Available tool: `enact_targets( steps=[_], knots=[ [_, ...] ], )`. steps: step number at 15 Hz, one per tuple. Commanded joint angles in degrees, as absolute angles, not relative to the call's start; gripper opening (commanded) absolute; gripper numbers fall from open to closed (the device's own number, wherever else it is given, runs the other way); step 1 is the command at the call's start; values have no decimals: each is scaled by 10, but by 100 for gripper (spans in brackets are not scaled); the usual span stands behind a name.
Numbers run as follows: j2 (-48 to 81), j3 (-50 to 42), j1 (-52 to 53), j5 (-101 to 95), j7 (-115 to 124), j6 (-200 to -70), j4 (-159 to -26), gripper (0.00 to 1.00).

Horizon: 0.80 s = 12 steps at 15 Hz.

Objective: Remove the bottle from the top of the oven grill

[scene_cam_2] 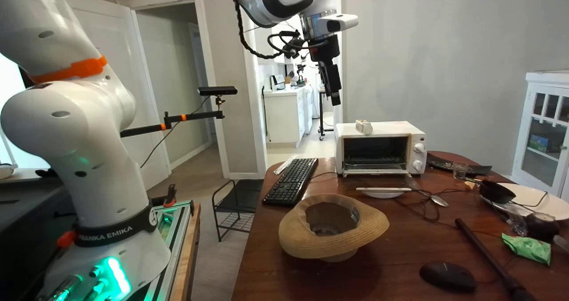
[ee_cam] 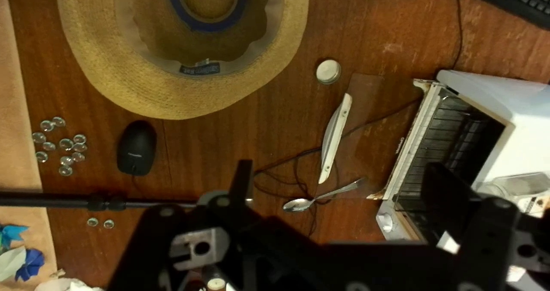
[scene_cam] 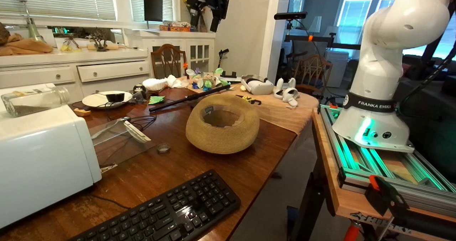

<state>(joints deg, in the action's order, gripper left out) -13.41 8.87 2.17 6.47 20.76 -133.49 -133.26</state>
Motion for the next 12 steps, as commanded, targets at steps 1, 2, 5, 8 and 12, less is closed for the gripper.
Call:
enact_targets(
  steps=[1,2,5,8,12],
  knots=[
    [-63,100,32,88,308,-1288,-1260,100],
    [-42,104,35,87,341,-1277,-1239,100],
    [40,107,53,99,415,-1226,-1152,100],
    [133,102,73,136,453,-1167,-1047,100],
    [243,96,82,211,475,-1098,-914,100]
  ],
)
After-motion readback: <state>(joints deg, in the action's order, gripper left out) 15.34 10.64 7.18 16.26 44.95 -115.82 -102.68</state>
